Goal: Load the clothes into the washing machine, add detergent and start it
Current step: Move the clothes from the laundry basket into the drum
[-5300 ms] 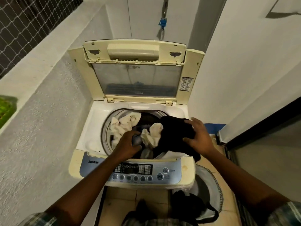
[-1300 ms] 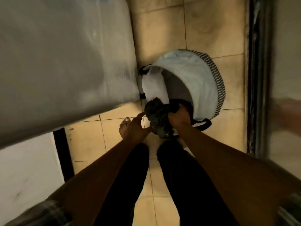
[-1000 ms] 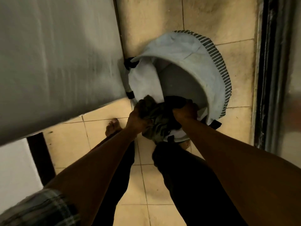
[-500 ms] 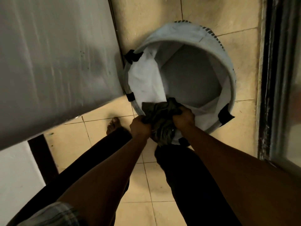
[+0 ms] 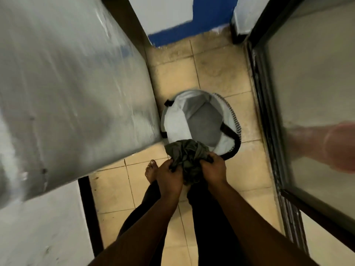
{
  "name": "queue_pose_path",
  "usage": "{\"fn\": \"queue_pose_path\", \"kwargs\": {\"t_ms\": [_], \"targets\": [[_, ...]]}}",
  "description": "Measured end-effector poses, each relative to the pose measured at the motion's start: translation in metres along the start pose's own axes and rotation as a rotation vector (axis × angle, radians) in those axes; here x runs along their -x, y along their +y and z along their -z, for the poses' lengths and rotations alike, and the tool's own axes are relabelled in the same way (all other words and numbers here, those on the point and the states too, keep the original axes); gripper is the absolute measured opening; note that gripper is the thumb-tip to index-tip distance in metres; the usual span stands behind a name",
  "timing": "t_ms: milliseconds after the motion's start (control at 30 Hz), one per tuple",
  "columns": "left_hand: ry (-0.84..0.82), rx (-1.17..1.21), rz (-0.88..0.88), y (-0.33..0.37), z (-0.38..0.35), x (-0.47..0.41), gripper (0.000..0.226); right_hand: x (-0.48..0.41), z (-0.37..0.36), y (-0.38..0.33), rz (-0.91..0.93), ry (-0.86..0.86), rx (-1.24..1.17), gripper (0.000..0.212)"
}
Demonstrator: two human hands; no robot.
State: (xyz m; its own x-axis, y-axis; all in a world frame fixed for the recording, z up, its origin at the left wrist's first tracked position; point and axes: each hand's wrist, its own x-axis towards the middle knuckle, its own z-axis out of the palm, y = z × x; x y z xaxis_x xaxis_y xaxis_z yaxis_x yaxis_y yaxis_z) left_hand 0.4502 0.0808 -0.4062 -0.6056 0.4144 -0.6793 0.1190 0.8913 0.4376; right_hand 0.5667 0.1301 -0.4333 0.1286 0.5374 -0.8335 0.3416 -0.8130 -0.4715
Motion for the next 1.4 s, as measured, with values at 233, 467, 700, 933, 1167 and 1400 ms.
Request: {"fn": "queue_pose_path", "kwargs": {"t_ms": [233,467,700,933,1167,1400], "targets": [[-0.022,0.085,-0.194,0.068,0.1,0.093,0.041,0.134,0.067,-0.08,-0.023,-0.082,-0.376,0.024],[-0.077,0.341,-0.347,0.13,0.195,0.176,0.033,0.25,0.11,-0.168,0.126,-0.252,-0.478,0.029],[0.009,0.564,-0.523,0.185,0.282,0.227,0.022,0.329,0.112,-0.243,0.278,-0.355,-0.455,0.027],[0.128,0.73,-0.584,0.206,0.355,0.241,0.015,0.378,0.077,-0.307,0.415,-0.556,-0.422,0.028],[0.263,0.825,-0.617,0.203,0.425,0.224,0.016,0.408,0.014,-0.355,0.415,-0.717,-0.39,0.033],[0.24,0.87,-0.613,0.184,0.506,0.172,0.019,0.433,-0.077,-0.387,0.399,-0.769,-0.41,0.032]]}}
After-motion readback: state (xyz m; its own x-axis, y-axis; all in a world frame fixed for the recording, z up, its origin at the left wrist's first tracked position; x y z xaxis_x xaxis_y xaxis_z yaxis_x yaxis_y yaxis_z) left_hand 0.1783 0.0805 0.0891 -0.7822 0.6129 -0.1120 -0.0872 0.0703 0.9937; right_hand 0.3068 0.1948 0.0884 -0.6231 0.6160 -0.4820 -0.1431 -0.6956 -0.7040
